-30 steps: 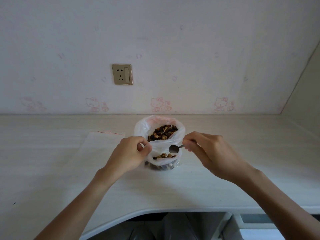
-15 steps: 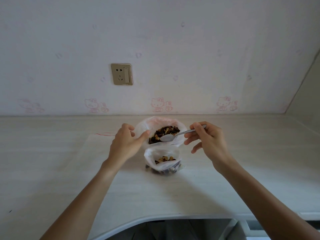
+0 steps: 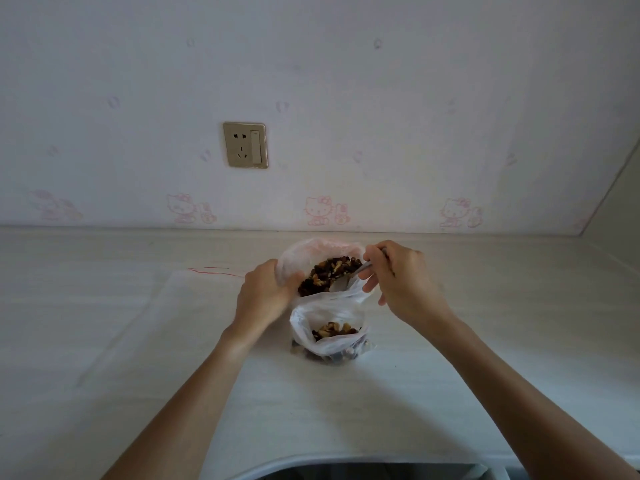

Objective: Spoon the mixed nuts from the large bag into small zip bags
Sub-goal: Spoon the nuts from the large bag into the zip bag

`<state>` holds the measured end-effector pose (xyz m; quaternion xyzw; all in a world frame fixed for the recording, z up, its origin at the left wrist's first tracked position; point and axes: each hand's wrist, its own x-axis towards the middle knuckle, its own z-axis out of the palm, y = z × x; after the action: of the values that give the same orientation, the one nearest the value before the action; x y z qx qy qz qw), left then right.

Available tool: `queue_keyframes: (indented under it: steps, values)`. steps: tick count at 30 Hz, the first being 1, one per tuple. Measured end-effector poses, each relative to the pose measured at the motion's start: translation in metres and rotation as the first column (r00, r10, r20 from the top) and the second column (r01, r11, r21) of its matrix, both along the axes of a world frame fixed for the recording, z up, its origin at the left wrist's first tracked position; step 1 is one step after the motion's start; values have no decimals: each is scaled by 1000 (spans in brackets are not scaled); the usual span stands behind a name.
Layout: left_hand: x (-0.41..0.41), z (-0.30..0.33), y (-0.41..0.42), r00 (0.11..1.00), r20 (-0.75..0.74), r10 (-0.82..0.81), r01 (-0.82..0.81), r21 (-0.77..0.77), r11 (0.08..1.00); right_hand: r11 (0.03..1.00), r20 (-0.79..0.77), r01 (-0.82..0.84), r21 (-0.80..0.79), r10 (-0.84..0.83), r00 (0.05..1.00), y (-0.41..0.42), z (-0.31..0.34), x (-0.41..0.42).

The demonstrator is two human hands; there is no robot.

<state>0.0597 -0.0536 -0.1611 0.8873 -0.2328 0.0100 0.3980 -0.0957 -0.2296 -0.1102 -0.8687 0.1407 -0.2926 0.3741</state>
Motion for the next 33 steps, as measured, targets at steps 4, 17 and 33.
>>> queue_keyframes:
  steps: [4, 17, 33]
  values:
    - [-5, 4, -1, 995, -82, -53, 39, -166, 985, 992, -1, -32, 118, 32, 999, 7, -9, 12]
    - [-20, 14, -5, 960, -201, -197, 119, -344, 931, 750, -15, 2, 661, 11, 1000, 1, -25, 12]
    - [-22, 13, -3, 964, -219, -151, 66, -352, 934, 569, 3, 23, 822, -45, 999, 2, -32, 7]
